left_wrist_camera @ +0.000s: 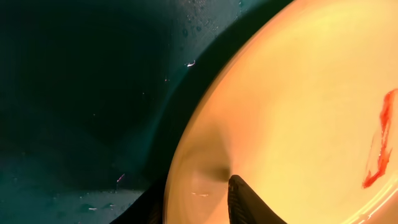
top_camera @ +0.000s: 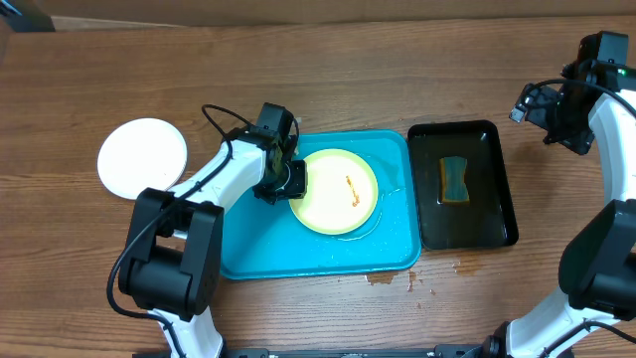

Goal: Clean dirty plates on tray and stack at the side
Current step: 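Slide the yellow plate toward the tray center with the left gripper, then reach the right gripper into the basin and grasp the sponge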

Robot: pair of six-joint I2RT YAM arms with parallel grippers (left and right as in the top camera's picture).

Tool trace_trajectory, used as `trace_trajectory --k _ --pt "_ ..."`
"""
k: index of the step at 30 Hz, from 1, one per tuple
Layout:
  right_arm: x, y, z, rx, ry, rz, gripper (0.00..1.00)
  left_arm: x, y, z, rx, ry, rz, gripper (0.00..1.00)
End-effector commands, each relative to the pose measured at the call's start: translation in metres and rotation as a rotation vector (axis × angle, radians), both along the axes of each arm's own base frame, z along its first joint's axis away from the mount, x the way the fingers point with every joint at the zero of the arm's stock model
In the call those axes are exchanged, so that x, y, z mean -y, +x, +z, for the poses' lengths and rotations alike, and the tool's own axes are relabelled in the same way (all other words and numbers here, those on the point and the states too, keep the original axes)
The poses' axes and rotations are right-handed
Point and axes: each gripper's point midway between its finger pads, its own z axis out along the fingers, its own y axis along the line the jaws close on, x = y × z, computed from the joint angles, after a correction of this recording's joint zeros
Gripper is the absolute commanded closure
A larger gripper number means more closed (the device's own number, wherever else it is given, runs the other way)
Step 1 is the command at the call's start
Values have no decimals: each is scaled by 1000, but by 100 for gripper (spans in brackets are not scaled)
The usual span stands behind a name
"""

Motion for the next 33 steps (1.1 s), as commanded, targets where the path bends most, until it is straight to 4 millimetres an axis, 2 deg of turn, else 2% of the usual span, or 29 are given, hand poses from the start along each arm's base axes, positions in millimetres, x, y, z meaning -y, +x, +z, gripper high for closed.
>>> trace_trajectory --k 1,3,5,7,9,11,12,13,14,15,21,27,28,33 --pt "2 3 7 20 -6 -10 0 -8 -19 -23 -70 54 16 69" --pt "2 4 7 25 -5 -11 0 -8 -19 -23 -70 54 16 73" --pt "4 13 11 66 -15 -14 0 -9 -19 -23 -70 54 16 77" --pt "6 22 14 105 -22 -13 0 -9 -19 -23 -70 54 16 77" --pt "-4 21 14 104 37 -8 0 -8 -19 -23 -70 54 16 76" --pt "-25 9 10 61 150 23 0 -8 -19 -23 -71 54 20 72" --pt "-30 3 8 33 172 25 0 -8 -19 -23 -72 54 23 72" --pt "-31 1 8 26 178 25 0 -8 -19 -23 -72 53 23 73" --pt "-31 0 8 23 177 29 0 -9 -19 -23 -72 52 24 81" --pt "-32 -2 7 14 180 27 0 -9 -19 -23 -72 52 26 82" --pt "-47 -17 3 -58 199 56 8 -9 -19 -20 -66 48 26 79" --pt "-80 -38 -3 -162 172 206 8 -9 -19 -19 -66 48 25 77" --pt "-84 -43 -6 -192 152 218 5 -9 -19 -18 -64 47 25 77" --pt "-101 -64 -31 -295 66 283 2 -8 -15 -6 -27 41 5 76"
